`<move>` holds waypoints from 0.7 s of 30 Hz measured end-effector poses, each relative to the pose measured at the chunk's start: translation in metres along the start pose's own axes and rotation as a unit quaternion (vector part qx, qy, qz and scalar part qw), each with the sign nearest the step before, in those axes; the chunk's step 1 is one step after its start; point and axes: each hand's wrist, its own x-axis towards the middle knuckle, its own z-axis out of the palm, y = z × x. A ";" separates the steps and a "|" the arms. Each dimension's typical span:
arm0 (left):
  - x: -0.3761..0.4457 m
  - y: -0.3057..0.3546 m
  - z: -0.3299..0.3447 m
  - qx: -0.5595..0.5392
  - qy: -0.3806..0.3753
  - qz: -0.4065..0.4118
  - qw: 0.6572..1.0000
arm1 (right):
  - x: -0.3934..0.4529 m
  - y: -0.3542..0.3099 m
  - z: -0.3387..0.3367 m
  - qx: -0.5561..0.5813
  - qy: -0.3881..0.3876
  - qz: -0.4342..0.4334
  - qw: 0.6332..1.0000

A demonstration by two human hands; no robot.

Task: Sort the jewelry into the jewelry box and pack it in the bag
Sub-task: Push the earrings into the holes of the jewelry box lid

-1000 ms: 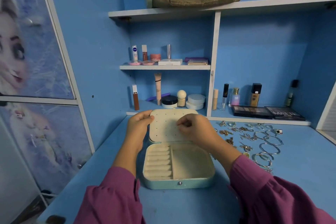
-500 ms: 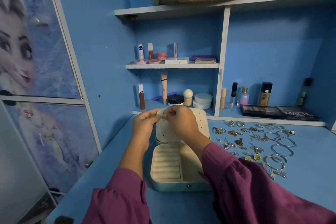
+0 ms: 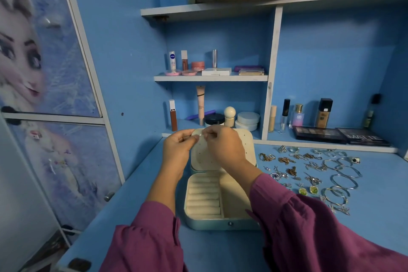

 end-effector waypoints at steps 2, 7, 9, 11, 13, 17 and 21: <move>-0.001 0.002 0.001 -0.003 -0.001 0.006 1.000 | -0.003 0.003 -0.017 -0.007 -0.011 0.010 1.000; 0.001 0.006 -0.003 0.044 -0.033 0.024 0.998 | -0.015 0.022 -0.074 -0.185 -0.110 0.070 0.974; 0.003 0.007 -0.006 0.083 -0.036 0.030 0.995 | -0.021 0.030 -0.096 -0.225 -0.199 0.107 0.948; 0.004 0.008 -0.007 0.111 -0.037 0.040 0.992 | -0.027 0.036 -0.112 -0.252 -0.307 0.132 0.908; 0.004 0.009 -0.006 0.141 -0.038 0.053 0.988 | -0.032 0.040 -0.116 -0.250 -0.354 0.135 0.891; -0.002 0.011 -0.006 0.175 -0.033 0.090 0.980 | -0.033 0.043 -0.108 -0.213 -0.295 0.127 0.923; -0.008 0.017 -0.006 0.145 -0.021 0.112 0.983 | -0.033 0.047 -0.098 -0.192 -0.216 0.125 0.949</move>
